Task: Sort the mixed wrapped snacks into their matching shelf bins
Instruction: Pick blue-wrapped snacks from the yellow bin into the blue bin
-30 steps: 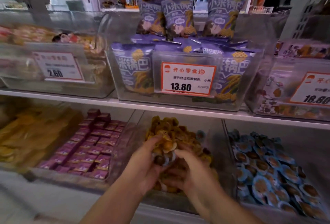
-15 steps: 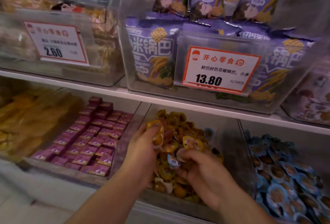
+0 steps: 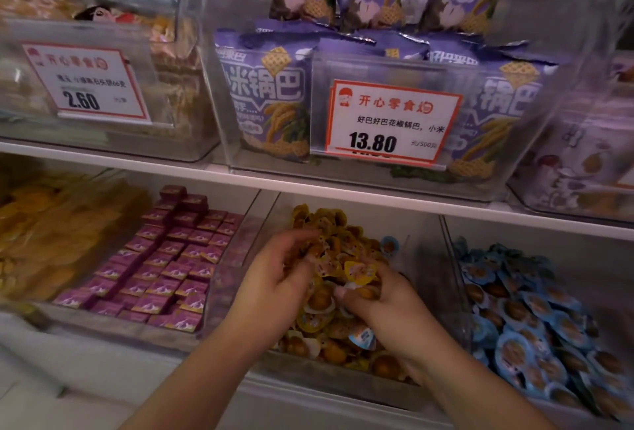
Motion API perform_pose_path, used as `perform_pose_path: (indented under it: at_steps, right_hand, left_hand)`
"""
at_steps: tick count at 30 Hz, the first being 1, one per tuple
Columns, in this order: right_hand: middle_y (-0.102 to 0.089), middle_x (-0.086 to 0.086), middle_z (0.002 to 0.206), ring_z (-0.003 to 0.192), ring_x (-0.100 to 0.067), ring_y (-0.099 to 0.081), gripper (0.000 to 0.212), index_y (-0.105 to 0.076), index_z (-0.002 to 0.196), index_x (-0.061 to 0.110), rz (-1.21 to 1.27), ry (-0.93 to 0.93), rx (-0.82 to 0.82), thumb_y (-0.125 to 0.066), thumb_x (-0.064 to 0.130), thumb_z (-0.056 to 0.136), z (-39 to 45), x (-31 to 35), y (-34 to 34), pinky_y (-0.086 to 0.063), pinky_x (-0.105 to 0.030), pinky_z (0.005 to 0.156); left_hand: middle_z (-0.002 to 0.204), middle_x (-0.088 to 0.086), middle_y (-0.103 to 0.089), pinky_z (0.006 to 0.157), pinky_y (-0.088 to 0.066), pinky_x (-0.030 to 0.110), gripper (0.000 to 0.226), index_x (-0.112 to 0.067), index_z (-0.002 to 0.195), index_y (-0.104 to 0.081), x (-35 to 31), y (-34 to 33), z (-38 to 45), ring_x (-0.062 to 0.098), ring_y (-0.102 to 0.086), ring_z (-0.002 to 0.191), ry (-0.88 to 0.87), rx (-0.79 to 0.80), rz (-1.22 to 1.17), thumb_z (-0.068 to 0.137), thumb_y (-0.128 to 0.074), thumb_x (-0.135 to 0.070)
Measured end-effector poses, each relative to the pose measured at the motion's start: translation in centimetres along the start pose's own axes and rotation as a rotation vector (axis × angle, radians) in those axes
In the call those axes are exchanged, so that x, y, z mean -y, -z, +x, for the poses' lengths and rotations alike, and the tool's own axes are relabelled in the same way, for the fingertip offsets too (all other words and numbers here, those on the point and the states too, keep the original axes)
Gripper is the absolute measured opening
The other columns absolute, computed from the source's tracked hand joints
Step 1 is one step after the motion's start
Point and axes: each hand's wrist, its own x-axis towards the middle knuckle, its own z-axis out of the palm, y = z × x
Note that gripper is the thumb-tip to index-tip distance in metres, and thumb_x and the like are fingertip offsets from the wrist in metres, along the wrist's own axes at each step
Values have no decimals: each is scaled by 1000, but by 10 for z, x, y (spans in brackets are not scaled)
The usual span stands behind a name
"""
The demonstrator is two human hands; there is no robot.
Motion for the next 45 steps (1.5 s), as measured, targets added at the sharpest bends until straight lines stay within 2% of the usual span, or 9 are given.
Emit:
perform_pose_path:
  at_steps: [2,7,10,15,24,29,33,40,45]
  right_hand:
    - [-76,3,103,99,-15,-72,28,-68,109,29,-5,20,36,-74,20,84,-1,3,2,-58,-41,90]
    - [-74,-2,114,108,-18,-69,48,-61,128,24,185,-125,127,-64,-3,88,-5,4,6,-56,-44,93]
    - [-72,-8,109,80,-16,-67,49,-57,134,15,416,-278,217,-62,-4,90,-7,15,10,-49,-27,53]
    - [-71,-13,88,70,-18,-67,48,-57,126,9,603,-316,176,-62,-15,85,-11,19,14,-51,-24,51]
    - [-70,-5,79,57,-18,-60,19,-69,106,24,233,-46,80,-64,10,96,-27,29,17,-37,-23,39]
    - [-65,7,62,47,-6,-58,12,-67,84,36,-256,266,-216,-61,27,89,-35,37,66,-44,-22,45]
    - [-69,8,72,45,-5,-61,19,-67,84,25,-267,282,-518,-60,11,93,-31,27,111,-46,-16,45]
    - [-72,8,78,64,11,-62,18,-71,79,24,-103,71,-509,-69,11,92,-27,-6,146,-41,-4,51]
    - [-72,3,80,67,0,-66,15,-72,85,23,-114,43,-470,-67,11,92,-25,-10,153,-44,-7,52]
  left_hand:
    - [129,-16,-59,102,-43,20,37,-31,131,-60,-2,-3,-5,-1,-53,124,-178,167,179,95,-59,-38]
    - [130,-16,-62,107,-39,19,33,-24,128,-66,-10,-12,-4,-1,-51,127,-261,459,217,98,-55,-28]
    - [110,-14,-70,96,-47,22,25,-25,112,-74,-11,-7,1,0,-61,110,-189,469,179,91,-65,-33]
    - [99,-19,-72,90,-49,21,17,-34,94,-75,-5,-3,2,-1,-65,100,-166,274,223,80,-80,-26]
    - [79,-3,-74,60,-53,19,13,-25,85,-74,-5,-5,13,6,-70,72,-28,-112,33,77,-84,-24]
    - [85,-18,-61,71,-49,26,15,-30,71,-65,-2,-9,14,2,-57,82,-248,198,709,73,-59,-43]
    - [86,-18,-61,66,-38,14,19,-33,85,-64,-17,-54,35,2,-55,81,-333,148,587,85,-50,-46]
    - [123,6,-63,95,-50,36,33,-22,122,-63,14,-147,99,25,-61,111,-114,767,893,93,-57,-39]
    - [116,4,-67,93,-51,37,25,-29,111,-68,34,-150,117,24,-62,108,-133,814,1005,89,-59,-38]
